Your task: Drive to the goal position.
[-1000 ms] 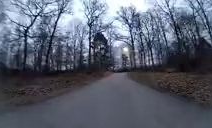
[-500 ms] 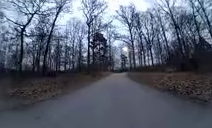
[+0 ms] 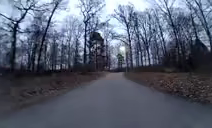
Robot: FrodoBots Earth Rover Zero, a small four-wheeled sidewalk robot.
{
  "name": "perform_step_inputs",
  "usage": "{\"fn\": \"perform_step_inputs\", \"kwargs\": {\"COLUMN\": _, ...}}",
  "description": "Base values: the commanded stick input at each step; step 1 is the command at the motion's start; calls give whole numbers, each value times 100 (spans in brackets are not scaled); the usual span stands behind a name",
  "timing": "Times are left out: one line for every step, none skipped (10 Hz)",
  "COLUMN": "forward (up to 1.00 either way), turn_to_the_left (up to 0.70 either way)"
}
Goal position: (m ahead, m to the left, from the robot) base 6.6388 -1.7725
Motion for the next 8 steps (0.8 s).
{"fn": "perform_step_inputs", "kwargs": {"forward": 100, "turn_to_the_left": 0}}
{"fn": "perform_step_inputs", "kwargs": {"forward": 100, "turn_to_the_left": 0}}
{"fn": "perform_step_inputs", "kwargs": {"forward": 100, "turn_to_the_left": 0}}
{"fn": "perform_step_inputs", "kwargs": {"forward": 100, "turn_to_the_left": 0}}
{"fn": "perform_step_inputs", "kwargs": {"forward": 100, "turn_to_the_left": 0}}
{"fn": "perform_step_inputs", "kwargs": {"forward": 100, "turn_to_the_left": 0}}
{"fn": "perform_step_inputs", "kwargs": {"forward": 100, "turn_to_the_left": 0}}
{"fn": "perform_step_inputs", "kwargs": {"forward": 100, "turn_to_the_left": 0}}
